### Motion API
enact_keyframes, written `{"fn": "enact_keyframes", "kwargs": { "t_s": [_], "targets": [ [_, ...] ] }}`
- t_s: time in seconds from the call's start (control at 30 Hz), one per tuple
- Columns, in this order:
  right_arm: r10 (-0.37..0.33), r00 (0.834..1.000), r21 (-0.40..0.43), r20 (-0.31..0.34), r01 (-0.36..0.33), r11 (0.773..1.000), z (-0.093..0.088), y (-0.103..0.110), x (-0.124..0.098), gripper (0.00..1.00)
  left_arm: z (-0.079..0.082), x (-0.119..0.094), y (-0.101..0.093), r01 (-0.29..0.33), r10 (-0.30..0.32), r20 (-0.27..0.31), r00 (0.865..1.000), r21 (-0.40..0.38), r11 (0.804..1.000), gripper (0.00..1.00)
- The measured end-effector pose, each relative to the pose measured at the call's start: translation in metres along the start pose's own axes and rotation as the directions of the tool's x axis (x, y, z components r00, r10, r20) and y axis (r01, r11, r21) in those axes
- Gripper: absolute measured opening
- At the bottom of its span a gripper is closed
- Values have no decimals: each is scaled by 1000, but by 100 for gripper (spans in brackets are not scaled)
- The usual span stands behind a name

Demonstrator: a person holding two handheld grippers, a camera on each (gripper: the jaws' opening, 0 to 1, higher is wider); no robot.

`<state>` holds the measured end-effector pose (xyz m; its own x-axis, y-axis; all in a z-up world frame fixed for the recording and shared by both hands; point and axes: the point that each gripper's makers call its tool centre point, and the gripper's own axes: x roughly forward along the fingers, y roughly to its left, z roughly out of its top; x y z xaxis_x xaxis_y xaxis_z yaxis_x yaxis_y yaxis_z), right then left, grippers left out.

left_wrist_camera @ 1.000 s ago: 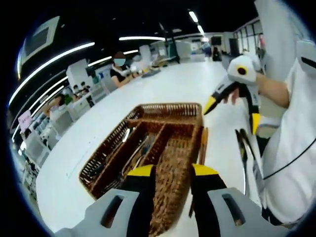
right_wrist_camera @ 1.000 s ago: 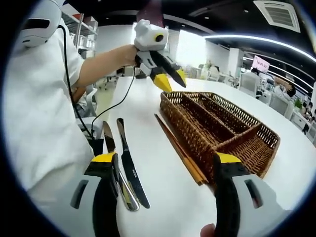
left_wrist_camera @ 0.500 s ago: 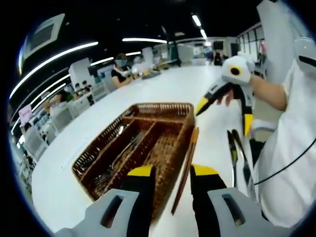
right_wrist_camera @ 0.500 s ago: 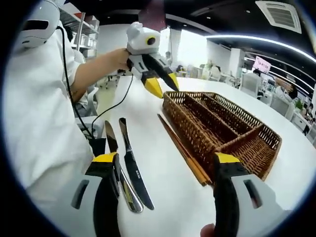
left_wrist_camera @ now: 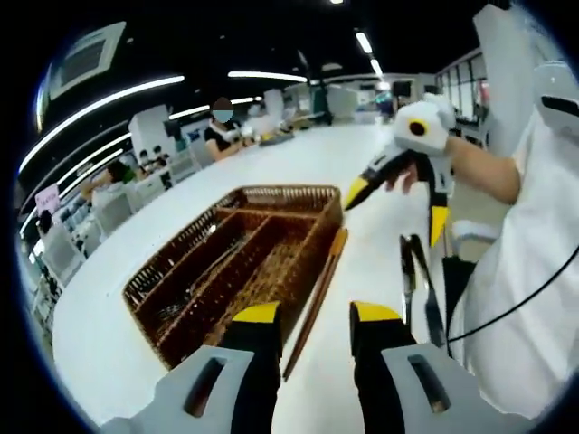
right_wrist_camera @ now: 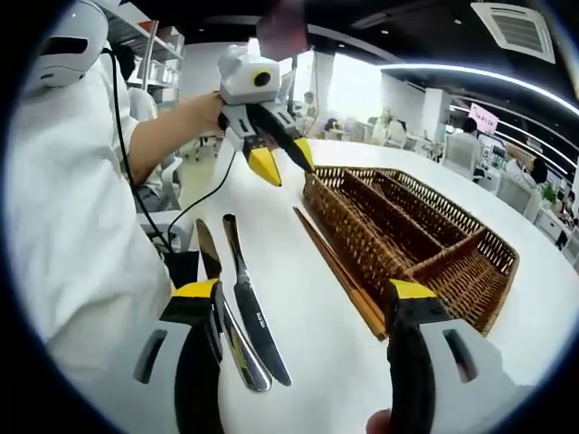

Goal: Arrange the knives, forks, and spoons in their matching storage slots by inserting each utensil handle-first until every utensil is classified and aligned in the correct compartment

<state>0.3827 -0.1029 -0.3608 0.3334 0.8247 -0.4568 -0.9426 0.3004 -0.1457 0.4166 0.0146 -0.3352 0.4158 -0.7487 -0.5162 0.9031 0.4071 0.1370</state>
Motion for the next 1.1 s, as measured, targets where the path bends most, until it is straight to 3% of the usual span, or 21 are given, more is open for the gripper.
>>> {"fn": "enact_keyframes", "kwargs": {
  "t_s": [0.33,0.7,1.1],
  "targets": [
    [8,1000,-6,-2,-8,1000,0,10,4,75,-17,-1,-31,36,-36,-8,999,0,999,31],
    [25,1000,-14,6,-25,1000,0,23,9,75,-23,-3,-54,48,-48,0,999,-6,999,36],
    [27,1000,-6,10,-27,1000,-8,33,14,75,-35,-2,-77,36,-36,5,999,-32,999,50]
  ]
}}
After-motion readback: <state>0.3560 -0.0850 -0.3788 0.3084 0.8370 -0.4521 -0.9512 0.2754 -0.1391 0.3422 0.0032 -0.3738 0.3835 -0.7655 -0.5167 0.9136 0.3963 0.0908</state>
